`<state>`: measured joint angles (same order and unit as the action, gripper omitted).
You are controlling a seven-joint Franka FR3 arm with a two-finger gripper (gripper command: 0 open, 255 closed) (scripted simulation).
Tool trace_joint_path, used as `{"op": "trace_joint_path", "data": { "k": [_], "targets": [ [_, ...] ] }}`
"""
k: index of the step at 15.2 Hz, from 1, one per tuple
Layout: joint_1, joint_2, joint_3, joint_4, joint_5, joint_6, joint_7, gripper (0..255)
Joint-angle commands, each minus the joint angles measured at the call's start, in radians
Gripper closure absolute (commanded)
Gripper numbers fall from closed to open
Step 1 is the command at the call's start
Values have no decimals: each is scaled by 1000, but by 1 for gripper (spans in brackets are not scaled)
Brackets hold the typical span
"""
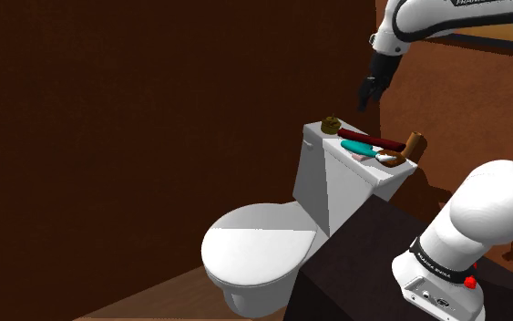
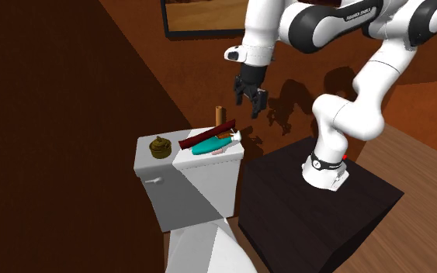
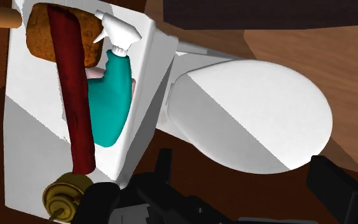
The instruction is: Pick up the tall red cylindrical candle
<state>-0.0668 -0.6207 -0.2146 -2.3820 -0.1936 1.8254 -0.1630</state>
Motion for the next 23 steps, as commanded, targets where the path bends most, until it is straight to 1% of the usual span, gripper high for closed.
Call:
{"op": "trace_joint_path", "data": {
  "k": [1, 7, 12, 16, 21, 23],
  "targets": [
    [-13, 43, -38, -1, -14, 26, -33, 0],
    [-43, 207, -147, 27, -37, 106, -130, 0],
    [-65, 367, -233, 76, -29, 169, -219, 0],
    [-84, 510, -292, 130, 1, 214, -300, 0],
    [-125, 704, -344, 219, 66, 257, -409, 0],
    [-131, 725, -344, 220, 74, 273, -418, 0]
  ]
}}
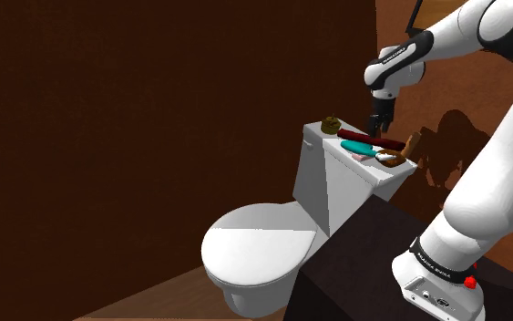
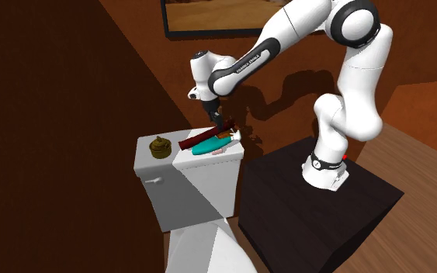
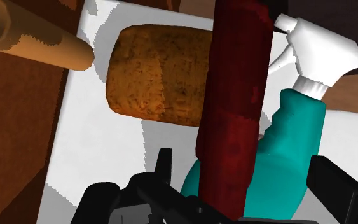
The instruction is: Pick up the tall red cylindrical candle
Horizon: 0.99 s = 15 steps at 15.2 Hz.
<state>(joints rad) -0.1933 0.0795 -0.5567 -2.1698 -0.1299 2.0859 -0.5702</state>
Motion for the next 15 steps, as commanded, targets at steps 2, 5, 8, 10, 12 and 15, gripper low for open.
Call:
{"op": "trace_joint_path", "data": {
  "k": [2, 5, 8, 10, 12, 15],
  "targets": [
    [-7, 42, -1, -3, 19, 38, -14, 0],
    [-11, 70, 2, -17, 34, 77, -20, 0],
    [-13, 85, 4, -24, 42, 97, -24, 0],
    [-13, 85, 4, -23, 42, 96, -24, 255],
    [-13, 85, 4, -23, 42, 96, -24, 255],
    [-13, 85, 4, -23, 42, 96, -24, 255]
  ]
}}
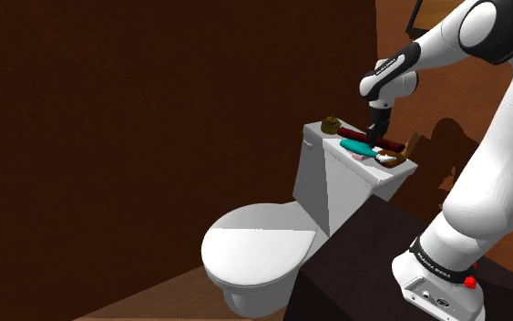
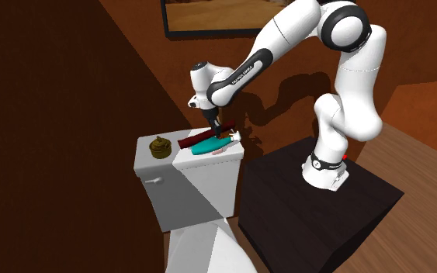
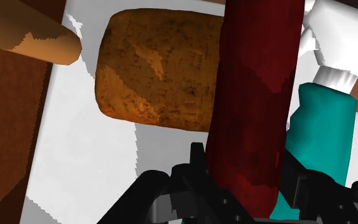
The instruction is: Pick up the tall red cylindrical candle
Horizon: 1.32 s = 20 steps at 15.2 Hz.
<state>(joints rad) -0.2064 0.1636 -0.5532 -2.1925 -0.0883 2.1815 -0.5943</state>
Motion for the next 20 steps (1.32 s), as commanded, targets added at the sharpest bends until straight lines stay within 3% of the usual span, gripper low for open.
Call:
{"op": "trace_joint_path", "data": {
  "k": [1, 20],
  "targets": [
    [0, 1, 0, -1, 0, 0, 0, 255],
    [17, -125, -6, 85, -61, -196, 25, 255]
  ]
}}
